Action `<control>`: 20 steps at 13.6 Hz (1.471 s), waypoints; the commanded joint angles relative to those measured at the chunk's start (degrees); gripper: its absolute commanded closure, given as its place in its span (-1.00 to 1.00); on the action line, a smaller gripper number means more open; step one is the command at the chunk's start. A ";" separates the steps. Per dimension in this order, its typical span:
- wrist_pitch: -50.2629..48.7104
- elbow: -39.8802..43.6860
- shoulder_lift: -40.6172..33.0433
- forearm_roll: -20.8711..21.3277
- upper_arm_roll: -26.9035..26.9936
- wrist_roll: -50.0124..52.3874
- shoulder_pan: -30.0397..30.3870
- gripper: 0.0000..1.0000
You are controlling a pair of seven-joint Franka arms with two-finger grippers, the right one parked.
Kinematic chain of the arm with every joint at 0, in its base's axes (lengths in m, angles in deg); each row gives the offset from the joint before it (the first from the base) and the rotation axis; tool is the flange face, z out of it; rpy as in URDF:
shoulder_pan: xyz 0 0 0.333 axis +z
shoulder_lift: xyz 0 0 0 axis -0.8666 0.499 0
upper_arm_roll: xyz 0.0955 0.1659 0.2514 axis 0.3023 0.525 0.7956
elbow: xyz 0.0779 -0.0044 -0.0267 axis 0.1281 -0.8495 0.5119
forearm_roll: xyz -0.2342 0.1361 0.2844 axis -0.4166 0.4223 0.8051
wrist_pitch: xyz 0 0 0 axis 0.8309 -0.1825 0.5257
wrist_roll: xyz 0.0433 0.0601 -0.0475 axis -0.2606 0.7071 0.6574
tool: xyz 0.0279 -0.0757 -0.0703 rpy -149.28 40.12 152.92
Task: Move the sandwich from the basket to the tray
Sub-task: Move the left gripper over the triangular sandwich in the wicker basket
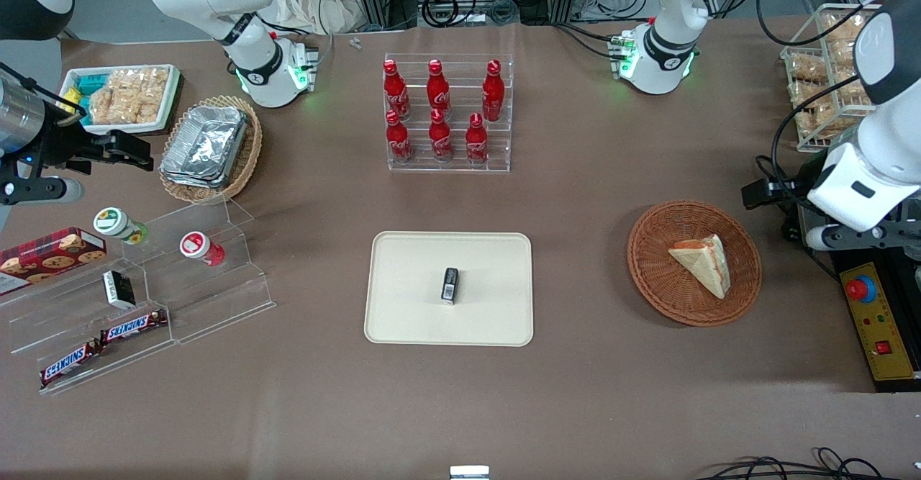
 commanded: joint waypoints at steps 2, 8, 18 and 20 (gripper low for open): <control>5.97 -6.50 -0.76 -0.29 0.16 9.99 2.22 -1.00; 20.20 -20.12 -0.58 0.86 0.24 29.16 2.31 -1.00; 41.13 -33.67 3.72 0.86 2.17 32.96 3.10 -1.00; 42.82 -33.85 5.13 0.86 2.26 34.80 3.10 -1.00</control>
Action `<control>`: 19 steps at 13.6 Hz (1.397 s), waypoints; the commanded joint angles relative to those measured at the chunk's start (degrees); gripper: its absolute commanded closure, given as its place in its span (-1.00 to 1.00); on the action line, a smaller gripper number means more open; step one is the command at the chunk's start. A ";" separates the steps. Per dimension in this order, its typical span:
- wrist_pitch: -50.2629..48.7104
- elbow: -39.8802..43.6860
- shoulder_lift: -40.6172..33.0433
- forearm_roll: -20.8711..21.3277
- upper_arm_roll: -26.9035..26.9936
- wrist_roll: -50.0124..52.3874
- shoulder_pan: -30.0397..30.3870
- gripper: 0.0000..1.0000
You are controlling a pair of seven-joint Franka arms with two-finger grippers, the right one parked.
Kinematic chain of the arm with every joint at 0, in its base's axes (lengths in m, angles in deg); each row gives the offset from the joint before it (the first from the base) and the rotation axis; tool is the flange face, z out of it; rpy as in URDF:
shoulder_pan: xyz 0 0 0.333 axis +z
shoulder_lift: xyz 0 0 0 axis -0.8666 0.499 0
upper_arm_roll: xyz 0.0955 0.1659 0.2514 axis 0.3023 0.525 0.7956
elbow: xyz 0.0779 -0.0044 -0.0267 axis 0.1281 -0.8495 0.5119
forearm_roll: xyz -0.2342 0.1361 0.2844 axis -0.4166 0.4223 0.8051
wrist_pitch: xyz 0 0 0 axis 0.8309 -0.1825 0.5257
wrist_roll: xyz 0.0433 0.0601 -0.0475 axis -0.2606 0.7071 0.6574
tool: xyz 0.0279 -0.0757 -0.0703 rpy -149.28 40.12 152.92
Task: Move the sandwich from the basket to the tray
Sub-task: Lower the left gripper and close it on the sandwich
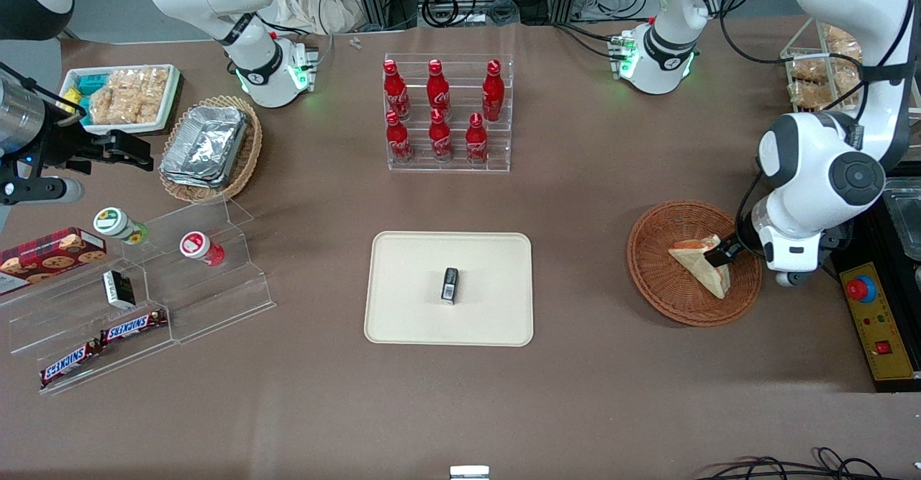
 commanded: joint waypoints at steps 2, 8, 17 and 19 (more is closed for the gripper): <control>2.77 -1.34 1.36 0.81 -0.09 2.87 0.07 -1.00; 7.51 -3.72 4.44 0.81 -0.09 3.05 0.07 -1.00; 8.05 -0.73 6.03 0.81 -0.17 7.17 -0.37 1.00; 7.52 -0.12 5.33 0.81 -0.17 7.09 -0.37 1.00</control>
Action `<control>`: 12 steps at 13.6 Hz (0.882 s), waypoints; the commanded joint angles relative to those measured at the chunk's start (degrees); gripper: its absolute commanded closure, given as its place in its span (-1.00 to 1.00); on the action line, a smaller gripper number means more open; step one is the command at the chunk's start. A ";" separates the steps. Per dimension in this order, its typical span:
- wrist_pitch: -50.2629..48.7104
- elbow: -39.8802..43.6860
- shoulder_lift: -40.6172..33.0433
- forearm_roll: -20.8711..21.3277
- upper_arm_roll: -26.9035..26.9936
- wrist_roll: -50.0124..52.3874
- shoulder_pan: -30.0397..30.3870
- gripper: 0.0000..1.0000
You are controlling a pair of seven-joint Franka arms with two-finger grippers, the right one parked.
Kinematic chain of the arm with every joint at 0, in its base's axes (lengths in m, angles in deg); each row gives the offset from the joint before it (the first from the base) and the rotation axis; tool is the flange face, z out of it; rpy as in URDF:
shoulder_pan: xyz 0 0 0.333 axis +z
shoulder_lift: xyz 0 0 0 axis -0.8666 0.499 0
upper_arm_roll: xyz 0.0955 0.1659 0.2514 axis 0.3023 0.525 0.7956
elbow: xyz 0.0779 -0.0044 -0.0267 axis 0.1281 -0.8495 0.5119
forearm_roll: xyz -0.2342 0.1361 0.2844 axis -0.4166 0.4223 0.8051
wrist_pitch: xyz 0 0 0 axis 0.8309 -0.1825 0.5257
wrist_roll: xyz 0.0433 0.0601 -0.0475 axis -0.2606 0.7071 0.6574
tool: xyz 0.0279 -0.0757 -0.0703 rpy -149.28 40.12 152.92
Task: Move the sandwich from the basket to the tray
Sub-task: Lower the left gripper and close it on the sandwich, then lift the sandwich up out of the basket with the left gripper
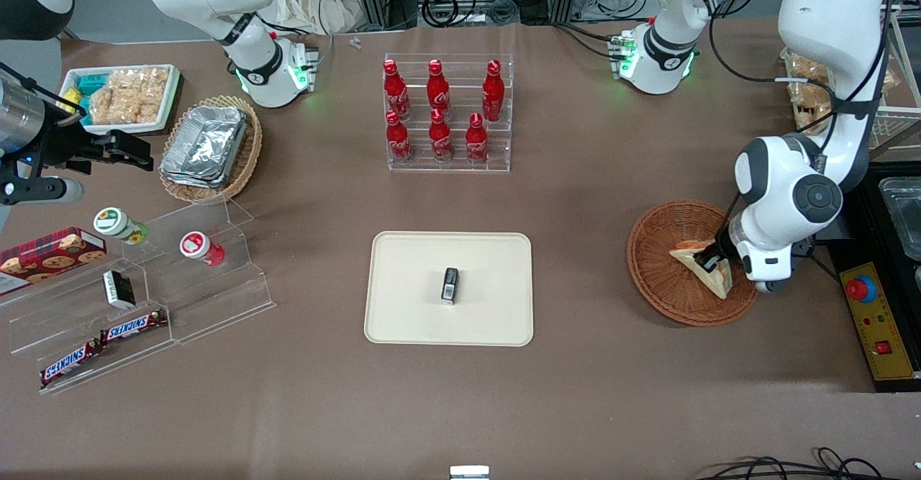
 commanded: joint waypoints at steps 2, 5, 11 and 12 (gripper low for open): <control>-2.68 3.23 -1.16 1.25 -0.04 1.72 -0.16 1.00; -14.26 10.07 -3.09 2.04 -0.21 1.19 -0.16 1.00; -44.42 35.28 -2.84 1.69 -2.23 -2.23 0.02 1.00; -47.41 38.19 -2.83 1.60 -2.32 -3.89 0.02 1.00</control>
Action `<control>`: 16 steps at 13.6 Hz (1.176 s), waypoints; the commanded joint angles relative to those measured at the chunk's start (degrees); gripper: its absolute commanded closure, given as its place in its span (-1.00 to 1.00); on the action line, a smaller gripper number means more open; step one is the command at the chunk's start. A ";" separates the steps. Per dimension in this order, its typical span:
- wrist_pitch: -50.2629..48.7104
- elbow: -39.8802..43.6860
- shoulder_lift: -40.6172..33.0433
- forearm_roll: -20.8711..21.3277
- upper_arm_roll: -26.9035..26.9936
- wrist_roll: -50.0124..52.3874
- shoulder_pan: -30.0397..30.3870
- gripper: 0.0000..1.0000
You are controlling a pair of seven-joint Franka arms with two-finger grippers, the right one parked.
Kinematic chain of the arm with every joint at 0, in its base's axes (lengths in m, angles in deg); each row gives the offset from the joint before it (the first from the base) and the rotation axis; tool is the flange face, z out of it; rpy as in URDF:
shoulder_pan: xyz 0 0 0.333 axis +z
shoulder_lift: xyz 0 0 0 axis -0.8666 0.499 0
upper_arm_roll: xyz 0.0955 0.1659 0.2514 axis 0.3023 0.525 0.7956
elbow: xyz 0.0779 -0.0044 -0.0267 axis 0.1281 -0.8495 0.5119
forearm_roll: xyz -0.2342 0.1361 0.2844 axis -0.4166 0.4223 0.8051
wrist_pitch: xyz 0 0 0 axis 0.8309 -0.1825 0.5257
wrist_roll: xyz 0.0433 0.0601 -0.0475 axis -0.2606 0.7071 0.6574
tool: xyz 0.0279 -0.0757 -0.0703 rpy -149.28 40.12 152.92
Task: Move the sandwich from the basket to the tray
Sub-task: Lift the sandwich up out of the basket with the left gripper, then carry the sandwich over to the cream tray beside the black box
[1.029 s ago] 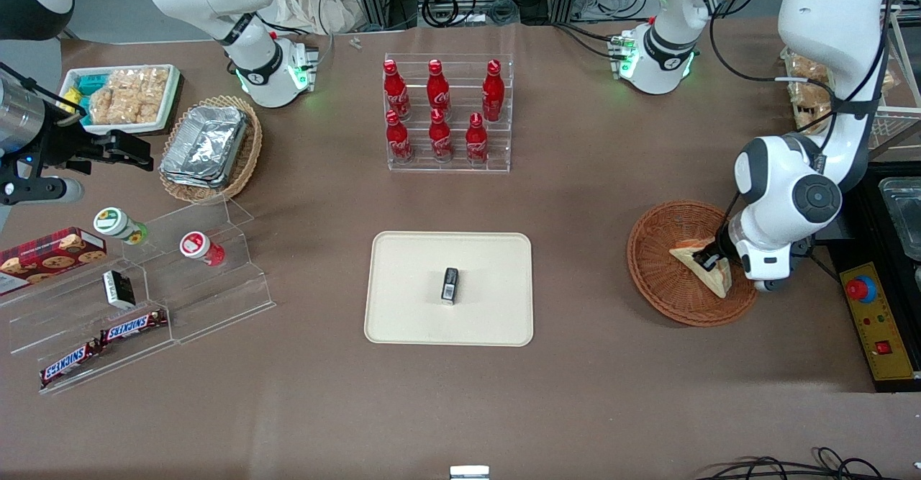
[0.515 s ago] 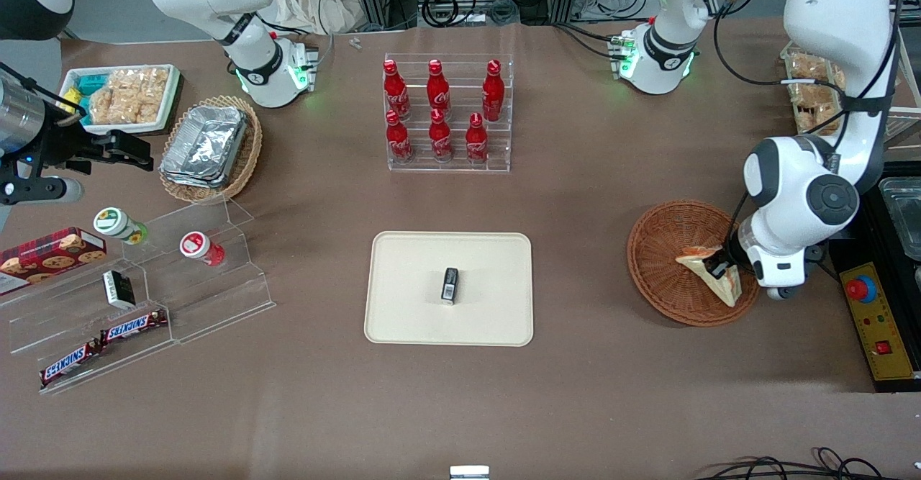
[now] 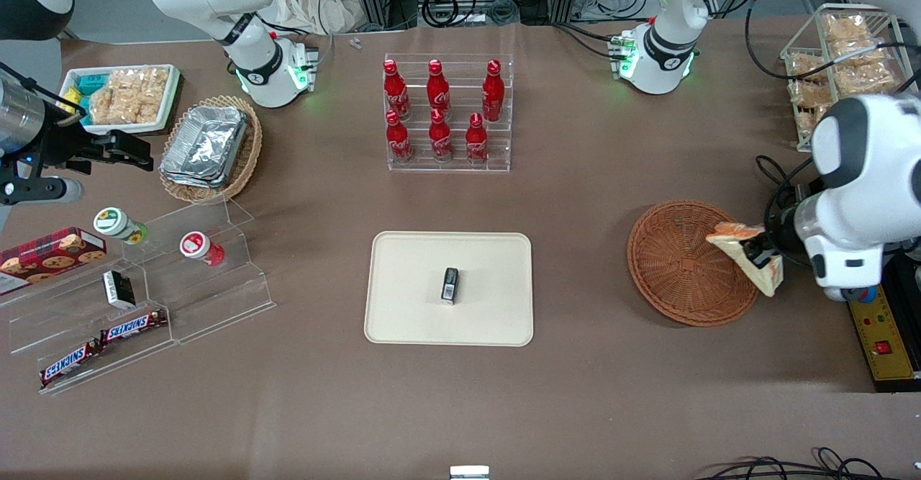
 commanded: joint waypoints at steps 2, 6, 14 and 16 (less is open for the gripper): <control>-9.70 11.47 1.57 0.49 -1.59 -7.37 0.13 1.00; -10.06 13.78 2.01 0.58 -7.47 -12.39 0.22 1.00; -8.40 14.65 8.14 0.58 -20.84 -11.79 -1.27 1.00; -4.29 14.57 11.05 0.84 -20.85 -8.73 -5.47 1.00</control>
